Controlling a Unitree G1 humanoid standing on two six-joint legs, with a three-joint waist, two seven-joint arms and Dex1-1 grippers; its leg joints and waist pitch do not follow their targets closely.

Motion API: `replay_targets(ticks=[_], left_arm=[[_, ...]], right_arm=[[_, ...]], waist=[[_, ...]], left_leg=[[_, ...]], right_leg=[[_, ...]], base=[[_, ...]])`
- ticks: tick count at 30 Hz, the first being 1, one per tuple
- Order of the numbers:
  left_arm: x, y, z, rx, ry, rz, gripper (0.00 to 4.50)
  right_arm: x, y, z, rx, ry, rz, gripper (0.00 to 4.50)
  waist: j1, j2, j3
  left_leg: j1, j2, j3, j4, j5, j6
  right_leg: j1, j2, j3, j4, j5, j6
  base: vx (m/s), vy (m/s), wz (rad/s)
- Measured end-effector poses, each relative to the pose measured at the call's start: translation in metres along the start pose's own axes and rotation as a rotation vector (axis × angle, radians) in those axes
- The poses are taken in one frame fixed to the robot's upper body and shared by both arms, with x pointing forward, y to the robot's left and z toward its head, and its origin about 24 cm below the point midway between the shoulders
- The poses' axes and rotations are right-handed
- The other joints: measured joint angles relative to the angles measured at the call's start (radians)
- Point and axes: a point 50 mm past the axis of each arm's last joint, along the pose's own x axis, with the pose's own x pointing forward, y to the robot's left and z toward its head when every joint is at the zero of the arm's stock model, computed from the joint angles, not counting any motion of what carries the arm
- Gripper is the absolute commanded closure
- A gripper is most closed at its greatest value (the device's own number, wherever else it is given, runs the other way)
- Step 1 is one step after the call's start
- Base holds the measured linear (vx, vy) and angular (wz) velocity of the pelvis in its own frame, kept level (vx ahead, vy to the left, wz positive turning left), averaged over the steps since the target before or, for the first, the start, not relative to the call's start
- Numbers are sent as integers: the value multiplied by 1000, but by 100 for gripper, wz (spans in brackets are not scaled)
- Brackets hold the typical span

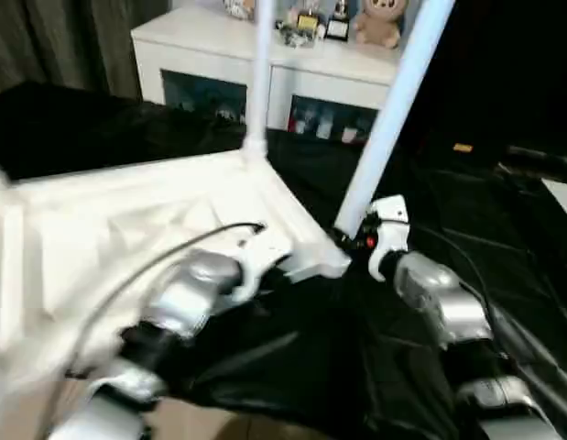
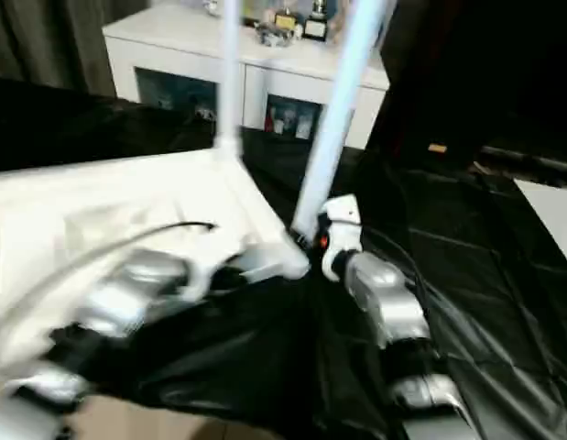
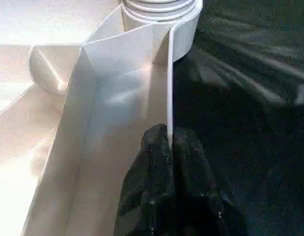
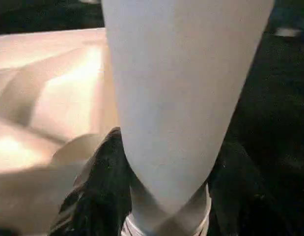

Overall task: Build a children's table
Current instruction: Rotate leg to tighten

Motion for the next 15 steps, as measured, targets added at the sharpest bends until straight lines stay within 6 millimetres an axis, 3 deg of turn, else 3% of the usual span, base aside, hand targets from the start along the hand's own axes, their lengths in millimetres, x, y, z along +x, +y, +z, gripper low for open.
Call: replay_targets(ticks=[4, 7, 12, 14, 15], left_arm=[[14, -12, 13, -60, 3, 39, 450], [20, -20, 18, -93, 3, 56, 450], [20, -19, 18, -118, 10, 69, 450], [20, -19, 18, -122, 12, 77, 450], [20, -18, 18, -122, 11, 79, 450]], right_arm=[[11, 0, 5, 34, -14, -114, 264], [16, 1, 6, 62, -14, -168, 264], [20, 4, 6, 54, -14, -186, 264], [22, 5, 6, 49, -13, -191, 264], [22, 6, 6, 47, -17, -194, 264]], waist=[[-7, 16, 11], [-23, 16, 12], [-27, 17, 13], [-29, 19, 15], [-23, 19, 16]], left_leg=[[2, 2, -11, -7, 0, 0], [5, 3, -11, -7, -1, 1], [9, 8, -23, -11, -1, 1], [5, 11, -30, -13, -3, -3], [4, 12, -29, -16, -4, -4]], right_leg=[[14, -8, -33, -30, 0, 0], [18, -16, -49, -30, 0, 0], [25, -17, -72, -33, 0, 0], [34, -17, -84, -35, -1, 0], [37, -16, -80, -16, -12, -3]], base=[[0, 0, 0], [0, 0, 0], [0, 0, 0], [0, 0, 0], [0, 0, 0]])
